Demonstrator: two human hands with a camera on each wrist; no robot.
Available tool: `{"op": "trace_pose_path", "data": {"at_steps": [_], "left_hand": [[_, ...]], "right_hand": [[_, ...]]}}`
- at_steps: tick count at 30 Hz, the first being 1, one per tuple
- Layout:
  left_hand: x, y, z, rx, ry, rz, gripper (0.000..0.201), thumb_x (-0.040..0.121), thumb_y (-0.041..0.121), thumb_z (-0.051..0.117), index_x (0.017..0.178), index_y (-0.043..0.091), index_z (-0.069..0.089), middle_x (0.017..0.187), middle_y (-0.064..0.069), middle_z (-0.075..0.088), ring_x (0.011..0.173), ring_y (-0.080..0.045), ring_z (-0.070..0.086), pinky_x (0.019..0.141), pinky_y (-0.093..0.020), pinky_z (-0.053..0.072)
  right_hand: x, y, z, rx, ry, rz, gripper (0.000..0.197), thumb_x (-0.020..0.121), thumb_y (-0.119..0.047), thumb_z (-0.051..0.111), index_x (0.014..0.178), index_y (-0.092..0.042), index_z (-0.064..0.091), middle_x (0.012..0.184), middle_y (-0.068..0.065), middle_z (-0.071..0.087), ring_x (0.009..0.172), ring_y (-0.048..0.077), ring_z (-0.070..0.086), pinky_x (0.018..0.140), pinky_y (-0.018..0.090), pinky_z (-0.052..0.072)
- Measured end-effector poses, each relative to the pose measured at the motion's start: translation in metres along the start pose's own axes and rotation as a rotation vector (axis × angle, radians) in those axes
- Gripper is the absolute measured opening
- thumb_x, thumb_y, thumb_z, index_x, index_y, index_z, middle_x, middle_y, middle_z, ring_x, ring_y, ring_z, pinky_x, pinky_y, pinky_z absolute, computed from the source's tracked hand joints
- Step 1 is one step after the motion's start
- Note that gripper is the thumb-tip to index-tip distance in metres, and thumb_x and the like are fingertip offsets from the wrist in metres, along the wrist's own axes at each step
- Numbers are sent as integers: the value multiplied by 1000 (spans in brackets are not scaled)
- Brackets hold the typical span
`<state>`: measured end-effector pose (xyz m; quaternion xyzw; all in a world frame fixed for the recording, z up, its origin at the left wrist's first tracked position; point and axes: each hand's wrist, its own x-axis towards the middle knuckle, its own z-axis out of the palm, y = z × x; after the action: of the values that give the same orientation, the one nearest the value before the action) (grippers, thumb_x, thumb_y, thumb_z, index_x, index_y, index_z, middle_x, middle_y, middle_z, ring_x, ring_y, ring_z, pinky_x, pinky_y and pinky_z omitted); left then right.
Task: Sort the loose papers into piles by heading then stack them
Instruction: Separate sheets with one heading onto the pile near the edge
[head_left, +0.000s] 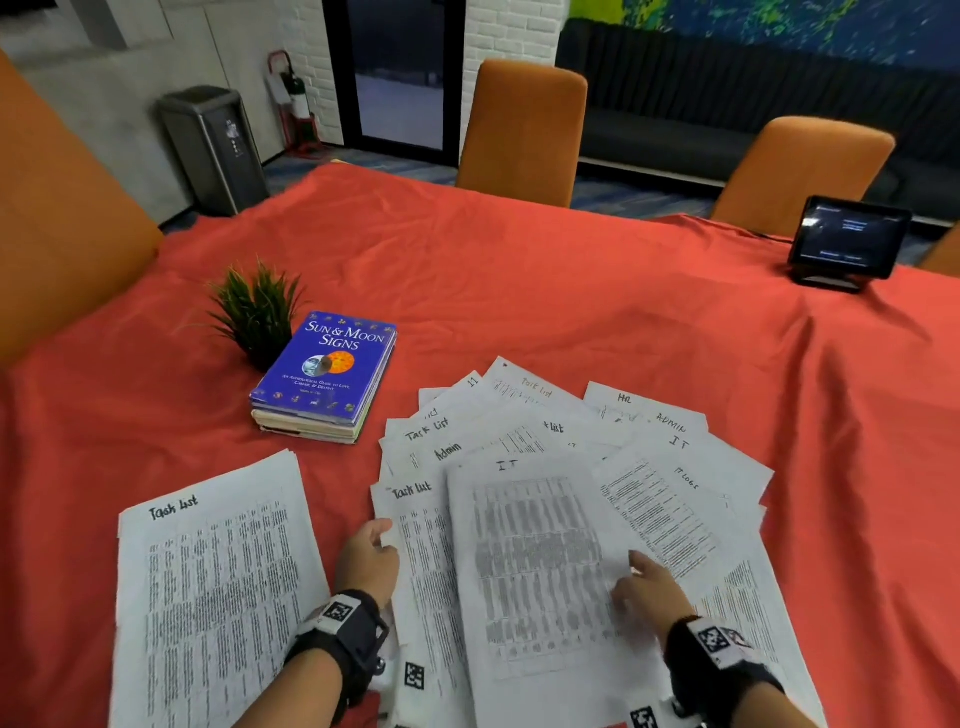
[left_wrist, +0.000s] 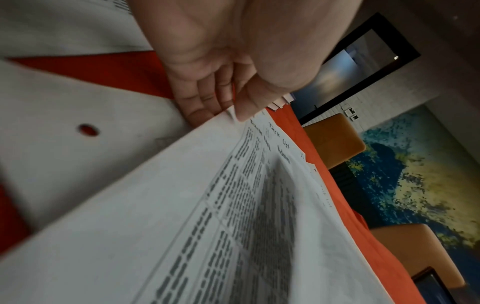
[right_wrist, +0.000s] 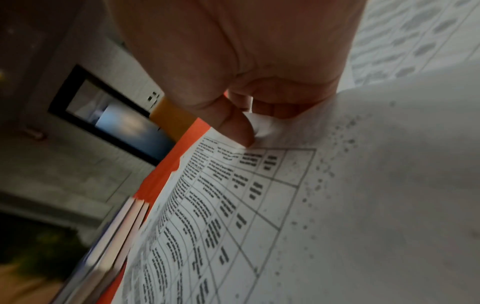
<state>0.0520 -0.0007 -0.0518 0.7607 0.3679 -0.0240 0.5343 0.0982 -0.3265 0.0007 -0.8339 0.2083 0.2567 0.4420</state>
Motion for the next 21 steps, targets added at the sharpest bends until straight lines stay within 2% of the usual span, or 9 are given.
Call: {"op": "trace_pose_path", "data": {"at_steps": [2, 5, 8, 10, 11, 13, 15, 18, 21], "left_hand": [[-7, -2, 1, -98, -12, -20, 43, 90, 3, 57, 131, 9, 50, 132, -15, 57, 120, -27, 55, 101, -33, 41], [-15, -6, 1, -238, -6, -72, 60, 86, 6, 65, 139, 11, 37, 121, -12, 64, 106, -27, 63, 97, -40, 48], [-24, -12, -3, -161, -38, -98, 45, 83, 2, 65, 124, 13, 50, 111, -10, 67, 94, -27, 65, 85, -37, 52], [-27, -14, -8, -111, -70, -102, 33, 84, 0, 61, 113, 15, 53, 108, -11, 66, 92, -27, 64, 81, -34, 50], [-27, -16, -12, -102, -59, -107, 33, 85, 0, 61, 112, 16, 52, 108, -11, 66, 92, -28, 63, 81, -34, 49], [-26, -20, -22, -113, -21, -112, 33, 85, 2, 63, 113, 15, 52, 107, -11, 66, 92, -29, 63, 83, -36, 50], [-24, -25, -34, -158, -23, -131, 31, 85, 3, 64, 110, 17, 53, 105, -10, 66, 92, -29, 64, 85, -41, 52], [-24, -31, -49, -237, -89, -193, 27, 85, 1, 66, 107, 13, 56, 104, -13, 67, 91, -30, 65, 78, -39, 53], [-28, -29, -51, -340, -149, -258, 22, 86, 2, 66, 105, 8, 57, 105, -16, 66, 93, -33, 64, 74, -40, 53]], "right_hand": [[-5, -3, 26, -106, -84, -26, 50, 84, 5, 41, 131, -11, 50, 89, 10, 67, 71, 25, 66, 62, 29, 57], [-8, -4, 64, -218, -155, -56, 46, 84, -2, 39, 124, -21, 48, 97, 7, 69, 83, 24, 68, 78, 34, 58], [-9, -8, 87, -277, -167, -104, 51, 88, -5, 39, 135, -24, 42, 111, 8, 66, 90, 22, 63, 77, 26, 49], [-8, -13, 90, -313, -173, -145, 52, 90, -10, 44, 140, -24, 40, 120, 8, 62, 98, 21, 60, 82, 24, 45], [-3, -14, 87, -322, -155, -167, 52, 90, -14, 47, 140, -23, 40, 122, 8, 59, 100, 21, 59, 87, 26, 46], [7, -19, 70, -332, -26, -192, 56, 86, -22, 56, 140, -24, 41, 121, 8, 56, 100, 22, 59, 94, 36, 52], [21, -21, 44, -379, 127, -169, 63, 82, -32, 65, 140, -26, 40, 132, 11, 50, 109, 26, 59, 97, 43, 51], [38, -17, 5, -489, 207, -64, 77, 77, -46, 72, 142, -26, 36, 139, 13, 43, 121, 31, 50, 99, 47, 47], [53, -6, -14, -578, 240, -5, 91, 65, -59, 75, 141, -26, 36, 135, 12, 43, 123, 33, 47, 100, 45, 45]]}}
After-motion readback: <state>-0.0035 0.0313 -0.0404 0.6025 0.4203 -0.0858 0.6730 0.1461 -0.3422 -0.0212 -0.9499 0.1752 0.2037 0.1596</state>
